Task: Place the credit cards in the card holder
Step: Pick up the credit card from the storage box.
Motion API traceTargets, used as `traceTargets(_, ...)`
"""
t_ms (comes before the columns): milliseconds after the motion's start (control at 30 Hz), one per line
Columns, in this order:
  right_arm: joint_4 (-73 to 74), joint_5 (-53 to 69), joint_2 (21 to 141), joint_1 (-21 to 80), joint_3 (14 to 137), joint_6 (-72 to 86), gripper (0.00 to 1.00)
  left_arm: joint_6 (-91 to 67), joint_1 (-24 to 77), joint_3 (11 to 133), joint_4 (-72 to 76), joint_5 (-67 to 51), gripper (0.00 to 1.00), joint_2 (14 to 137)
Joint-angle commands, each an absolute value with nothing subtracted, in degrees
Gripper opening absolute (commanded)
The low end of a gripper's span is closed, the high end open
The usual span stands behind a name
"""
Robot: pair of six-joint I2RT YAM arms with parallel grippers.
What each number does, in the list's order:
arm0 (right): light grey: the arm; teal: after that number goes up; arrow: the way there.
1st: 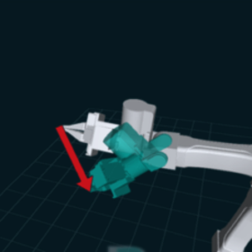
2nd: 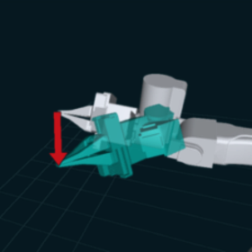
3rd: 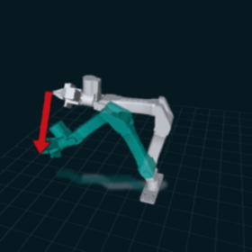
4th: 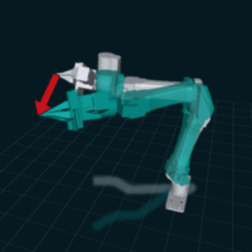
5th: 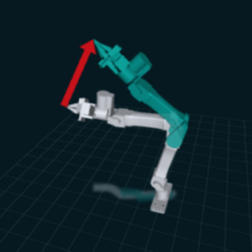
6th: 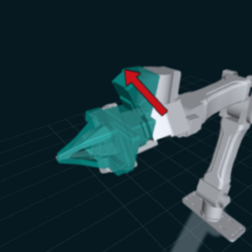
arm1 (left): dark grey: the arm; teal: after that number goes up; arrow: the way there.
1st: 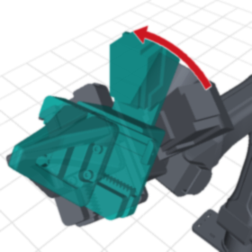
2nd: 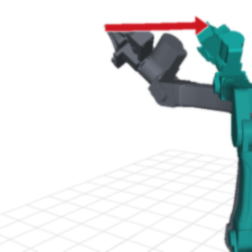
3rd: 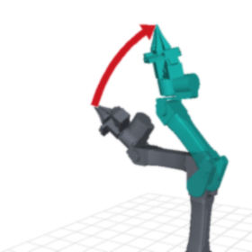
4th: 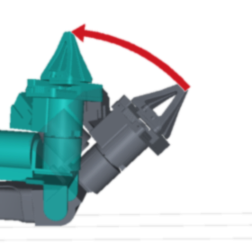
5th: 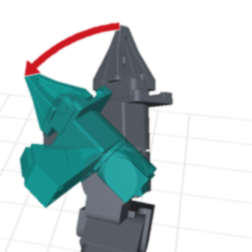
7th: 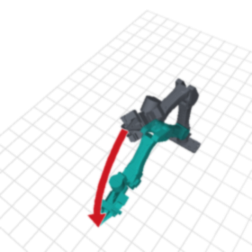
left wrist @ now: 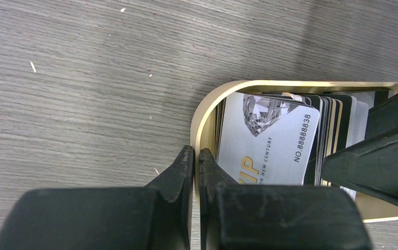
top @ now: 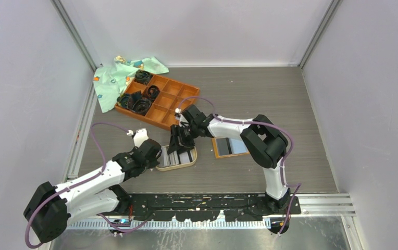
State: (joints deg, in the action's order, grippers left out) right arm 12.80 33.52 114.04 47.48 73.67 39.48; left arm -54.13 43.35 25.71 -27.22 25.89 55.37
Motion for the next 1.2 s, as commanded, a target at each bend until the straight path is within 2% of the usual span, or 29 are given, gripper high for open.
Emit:
traceTargets(0, 5.30, 43.60, 113.27, 47.95, 73.74, 40.84, 0.59, -57.23, 43.59, 24.53, -21.18, 21.44, 0.00, 55.50)
traceTargets(133, 5.22, 43.54, 112.84, 46.92, 73.11, 39.67, 0.60, -57.39, 43.59, 24.52, -21.26, 21.37, 0.00, 55.33)
traceTargets(267, 13.97, 36.14, 113.20, 46.46, 75.77, 33.96, 0.59, -57.48, 43.59, 24.70, -21.35, 21.42, 0.00, 55.37)
traceTargets(433, 17.43, 32.40, 112.68, 45.95, 76.60, 31.54, 0.48, -57.52, 43.62, 24.70, -21.18, 21.43, 0.00, 55.71)
traceTargets(1033, 21.65, 35.31, 110.47, 44.85, 78.34, 26.35, 0.48, -57.39, 43.55, 25.18, -22.22, 22.41, 0.00, 55.87)
traceTargets(1167, 22.31, 36.44, 110.57, 44.04, 78.62, 26.66, 0.44, -57.31, 43.62, 25.33, -22.15, 22.32, 0.00, 56.08)
